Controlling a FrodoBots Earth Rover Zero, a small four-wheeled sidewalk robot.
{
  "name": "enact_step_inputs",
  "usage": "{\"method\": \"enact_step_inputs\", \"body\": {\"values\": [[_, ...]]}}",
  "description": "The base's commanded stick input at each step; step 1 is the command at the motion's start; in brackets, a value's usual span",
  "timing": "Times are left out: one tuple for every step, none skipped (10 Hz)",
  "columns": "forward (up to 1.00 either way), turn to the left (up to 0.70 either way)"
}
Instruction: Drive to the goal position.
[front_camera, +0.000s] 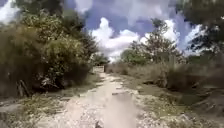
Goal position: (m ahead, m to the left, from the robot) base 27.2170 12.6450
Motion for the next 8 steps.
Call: {"method": "enact_step_inputs", "body": {"values": [[1.0, 0.0], [1.0, 0.0], [1.0, 0.0], [1.0, 0.0], [1.0, 0.0], [1.0, 0.0], [1.0, 0.0], [1.0, -0.2]]}}
